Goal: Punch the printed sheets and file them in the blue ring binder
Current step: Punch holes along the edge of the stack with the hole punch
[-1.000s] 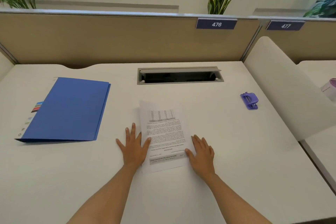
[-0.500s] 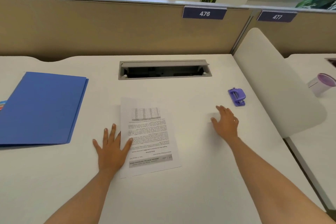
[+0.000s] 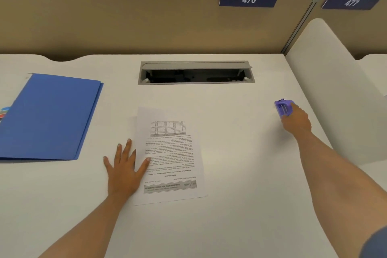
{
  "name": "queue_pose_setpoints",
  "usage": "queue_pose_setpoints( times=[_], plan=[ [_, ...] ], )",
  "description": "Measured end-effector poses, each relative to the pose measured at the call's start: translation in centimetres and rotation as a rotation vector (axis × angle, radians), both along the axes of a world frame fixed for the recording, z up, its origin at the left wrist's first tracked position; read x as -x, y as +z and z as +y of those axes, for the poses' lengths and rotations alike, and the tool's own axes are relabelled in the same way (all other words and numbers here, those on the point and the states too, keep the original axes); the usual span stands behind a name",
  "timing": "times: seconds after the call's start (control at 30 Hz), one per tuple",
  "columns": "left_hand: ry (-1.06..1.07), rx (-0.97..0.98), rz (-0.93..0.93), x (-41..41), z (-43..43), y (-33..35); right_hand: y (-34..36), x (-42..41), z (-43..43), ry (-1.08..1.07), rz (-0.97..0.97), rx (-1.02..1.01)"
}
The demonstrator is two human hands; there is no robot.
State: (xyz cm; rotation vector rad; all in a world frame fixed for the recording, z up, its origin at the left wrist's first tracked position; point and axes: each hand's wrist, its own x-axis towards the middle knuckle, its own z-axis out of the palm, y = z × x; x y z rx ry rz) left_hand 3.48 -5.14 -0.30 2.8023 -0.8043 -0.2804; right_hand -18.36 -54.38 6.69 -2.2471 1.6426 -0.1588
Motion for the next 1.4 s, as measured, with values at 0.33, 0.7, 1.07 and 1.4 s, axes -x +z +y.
queue_pose_setpoints(
  times=[0.33,0.7,1.07,1.4],
  plan=[
    [0.007,0.007,-0.002,-0.1,0.0,-0.2,0.2,-0.7,-2.9,-0.163,-0.214,-0.044],
    [-0.007,0.019,-0.003,0.0,0.1,-0.1,0.7,-2.1,6.3,-0.155,-0.328,-0.188],
    [-0.053,0.113,0.017,0.1,0.3,0.5,0.9,-2.7,22.0,-0.037,-0.418,-0.323],
    [0.218,0.567,0.388,0.2,1.4,2.4,0.9,-3.2,27.7,-0.035,-0.386,-0.336]
  ],
)
